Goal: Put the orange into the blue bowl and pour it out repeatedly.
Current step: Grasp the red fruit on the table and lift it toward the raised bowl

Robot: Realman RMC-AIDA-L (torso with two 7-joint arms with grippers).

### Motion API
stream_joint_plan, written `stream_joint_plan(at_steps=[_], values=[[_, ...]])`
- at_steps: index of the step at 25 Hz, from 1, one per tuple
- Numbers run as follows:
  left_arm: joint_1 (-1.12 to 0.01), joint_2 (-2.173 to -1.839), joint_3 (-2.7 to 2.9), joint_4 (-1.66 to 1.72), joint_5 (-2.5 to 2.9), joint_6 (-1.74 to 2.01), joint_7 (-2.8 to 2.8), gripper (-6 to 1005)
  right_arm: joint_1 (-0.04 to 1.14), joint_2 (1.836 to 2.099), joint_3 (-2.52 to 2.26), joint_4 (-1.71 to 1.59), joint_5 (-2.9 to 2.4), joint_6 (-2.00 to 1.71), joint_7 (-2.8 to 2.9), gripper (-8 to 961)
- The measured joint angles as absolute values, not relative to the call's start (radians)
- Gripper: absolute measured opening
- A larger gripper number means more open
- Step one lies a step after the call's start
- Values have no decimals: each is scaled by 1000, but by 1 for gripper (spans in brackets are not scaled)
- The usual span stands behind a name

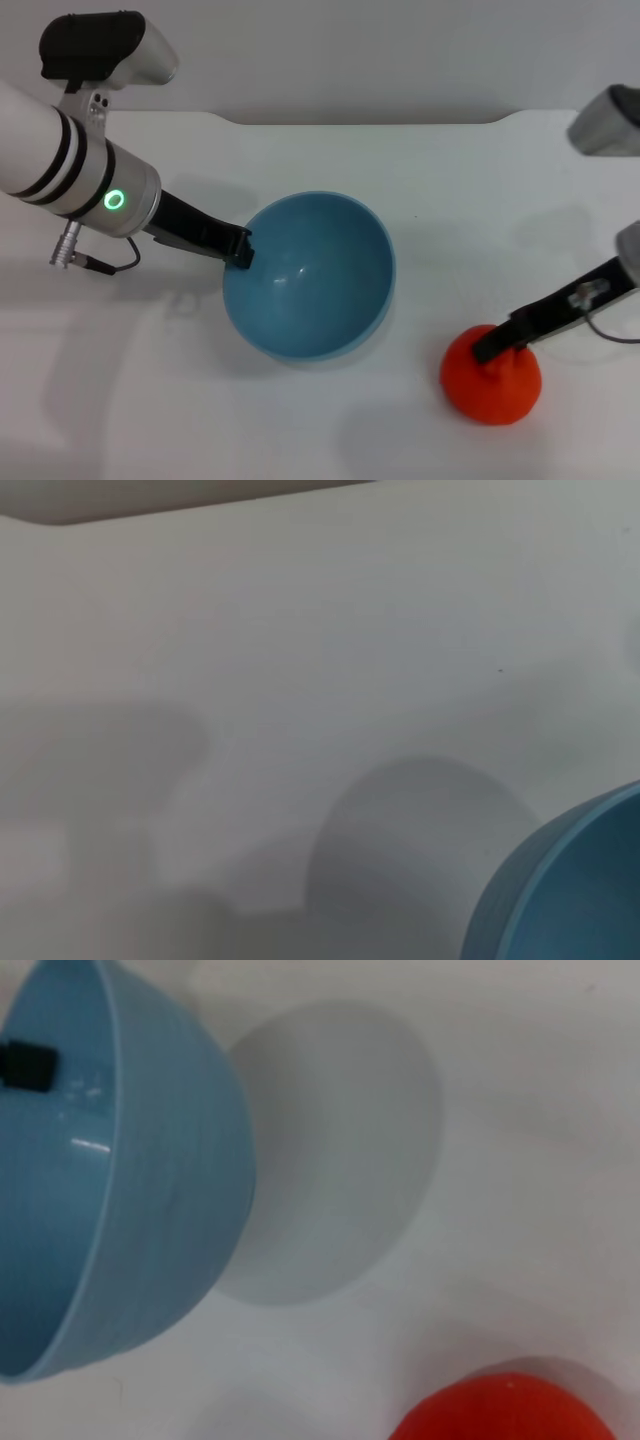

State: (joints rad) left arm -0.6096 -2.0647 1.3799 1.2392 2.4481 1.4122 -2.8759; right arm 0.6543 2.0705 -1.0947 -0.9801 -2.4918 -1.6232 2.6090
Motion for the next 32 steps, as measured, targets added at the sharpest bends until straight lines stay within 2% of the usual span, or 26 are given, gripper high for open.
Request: stream_joint_plan(at_steps=[6,17,25,32], values=[[-611,-2065,1394,1240,2448,1406,-2875,0,681,2069,-1151,-911,-2496,-1572,2602,481],[-616,-2064,1406,1239,2448,1402,-2870,-1,637,2066,-1159,-970,-2513,-1570,2580,213],[-640,-2065,1447,1232,2457,1406,-2869,-1,569,2065,-1024,-1180,-2445,-1664,2541,162],[-672,-2067,1561,1226,2469,1422,-2868,0,586,2063,-894,-1400,-2228,-1804,2483,121]])
